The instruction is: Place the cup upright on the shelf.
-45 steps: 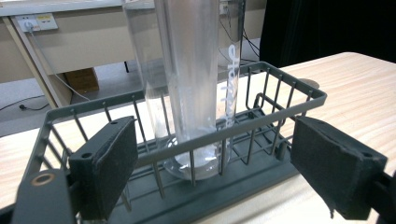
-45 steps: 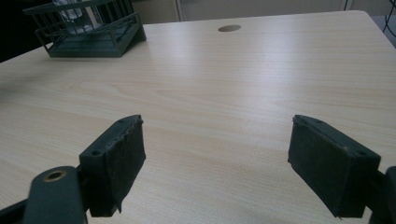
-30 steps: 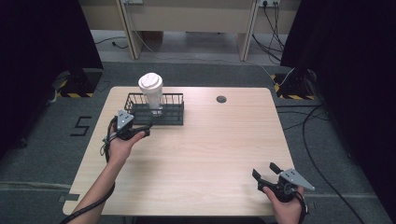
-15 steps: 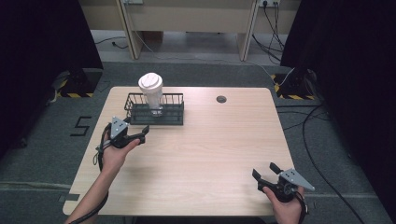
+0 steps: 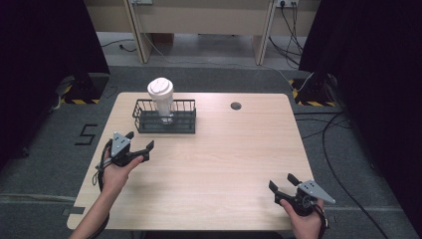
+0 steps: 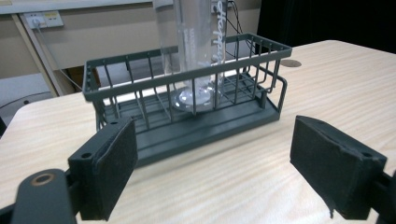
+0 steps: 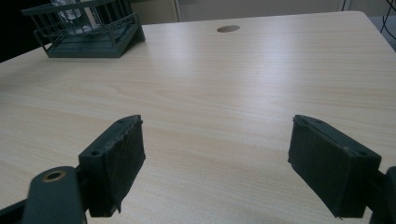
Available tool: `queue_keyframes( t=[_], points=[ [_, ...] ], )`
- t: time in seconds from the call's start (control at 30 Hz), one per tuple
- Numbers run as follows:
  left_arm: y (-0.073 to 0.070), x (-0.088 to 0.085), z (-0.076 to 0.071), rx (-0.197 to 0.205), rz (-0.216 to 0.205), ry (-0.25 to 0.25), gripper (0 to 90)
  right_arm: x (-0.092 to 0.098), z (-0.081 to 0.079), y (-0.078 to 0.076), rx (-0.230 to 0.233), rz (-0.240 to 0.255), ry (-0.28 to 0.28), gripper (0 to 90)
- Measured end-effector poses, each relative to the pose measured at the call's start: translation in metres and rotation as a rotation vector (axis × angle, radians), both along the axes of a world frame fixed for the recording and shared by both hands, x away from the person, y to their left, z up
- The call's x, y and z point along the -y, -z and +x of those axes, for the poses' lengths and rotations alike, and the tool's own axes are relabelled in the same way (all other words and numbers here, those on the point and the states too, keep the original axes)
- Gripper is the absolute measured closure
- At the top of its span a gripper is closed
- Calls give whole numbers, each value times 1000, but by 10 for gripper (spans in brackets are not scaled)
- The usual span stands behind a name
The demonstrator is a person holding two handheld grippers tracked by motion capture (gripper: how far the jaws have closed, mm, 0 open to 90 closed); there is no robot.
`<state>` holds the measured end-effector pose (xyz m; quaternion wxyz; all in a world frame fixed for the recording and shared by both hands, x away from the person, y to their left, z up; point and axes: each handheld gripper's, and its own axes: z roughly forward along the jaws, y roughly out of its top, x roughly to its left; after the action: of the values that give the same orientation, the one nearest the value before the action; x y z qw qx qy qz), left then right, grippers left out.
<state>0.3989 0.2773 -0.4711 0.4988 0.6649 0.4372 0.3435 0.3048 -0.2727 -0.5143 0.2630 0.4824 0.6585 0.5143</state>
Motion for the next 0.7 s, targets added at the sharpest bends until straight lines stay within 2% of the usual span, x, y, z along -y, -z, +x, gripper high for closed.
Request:
queue_keyframes(
  t=[0.3, 0.47, 0.7],
  points=[
    [10, -10, -19, -2, 0, -11, 146, 0, 0, 0, -1, 0, 0, 189],
    [17, -15, -27, -14, 4, -8, 146, 0, 0, 0, -1, -1, 1, 189],
    [26, -23, -37, -25, -6, -28, 147, 0, -1, 0, -2, -1, 1, 188]
  ],
)
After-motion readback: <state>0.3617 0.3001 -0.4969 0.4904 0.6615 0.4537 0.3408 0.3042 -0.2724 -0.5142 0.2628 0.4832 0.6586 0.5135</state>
